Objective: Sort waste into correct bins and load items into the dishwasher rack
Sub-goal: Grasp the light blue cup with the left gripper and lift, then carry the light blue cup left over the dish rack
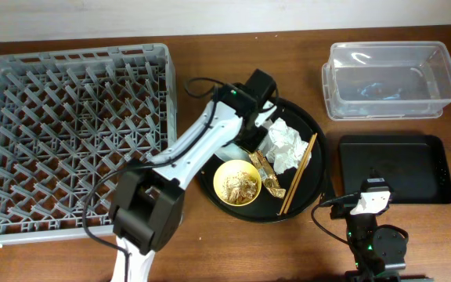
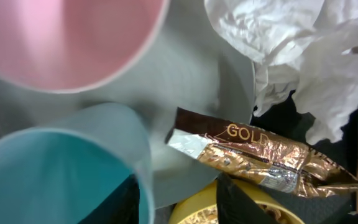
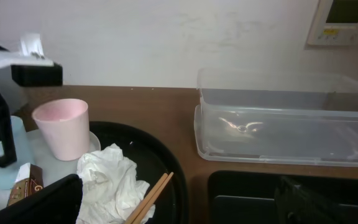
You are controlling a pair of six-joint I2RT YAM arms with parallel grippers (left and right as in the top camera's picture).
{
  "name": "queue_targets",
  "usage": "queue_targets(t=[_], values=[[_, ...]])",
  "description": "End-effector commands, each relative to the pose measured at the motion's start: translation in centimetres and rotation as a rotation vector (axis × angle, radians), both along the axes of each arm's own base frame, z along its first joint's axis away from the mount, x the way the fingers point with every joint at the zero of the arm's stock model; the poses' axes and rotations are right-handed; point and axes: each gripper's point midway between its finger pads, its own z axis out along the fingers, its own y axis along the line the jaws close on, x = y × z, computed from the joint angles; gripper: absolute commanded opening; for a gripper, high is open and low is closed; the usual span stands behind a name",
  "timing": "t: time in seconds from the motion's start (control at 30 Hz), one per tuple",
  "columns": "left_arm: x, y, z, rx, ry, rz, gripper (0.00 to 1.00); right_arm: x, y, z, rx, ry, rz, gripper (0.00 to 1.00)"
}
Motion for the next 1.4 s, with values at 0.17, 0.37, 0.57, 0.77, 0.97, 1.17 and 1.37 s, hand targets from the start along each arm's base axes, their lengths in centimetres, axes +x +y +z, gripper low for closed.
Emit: queue_targets(t=[0.17,0.37,0.57,0.77,0.97,1.17,1.37], values=[[-0.4,0.1,-0.5,0.026,0.021,0.025,0.21,0.0,-0.3,-0.3,-0.007,0.003,-0.012,0.99],[0.2,0.7,0.0,0.050,-0.008,0.083,0.02,0.0,-0.3,-0.3,-0.007,0.003,-0.012,0.98],[0.3,1.2,2.9,0.059,-0.013,0.152,0.01,0.0,-0.3,-0.3,-0.007,0.003,-0.012,0.99],[0.0,1.7,9.1,0.032,-0.023,0.202,0.01,0.0,-0.3,-0.3,-0.007,0.003,-0.012,0.99],[2.5,7.2,16.9,-0.073,-0.099,0.462,0.01,0.0,-0.3,-0.3,-0.007,0.003,-0.012,0.99],[4.7,14.9,18.9,-0.253,0.009,0.666,0.01,0.0,-0.3,-0.3,-0.007,0.003,-0.012,0.99],[6.2,21.5,19.0,-0.505,0.141,0.740,0.01,0.0,-0.2,-0.3,-0.007,0.003,-0.011,0.99]])
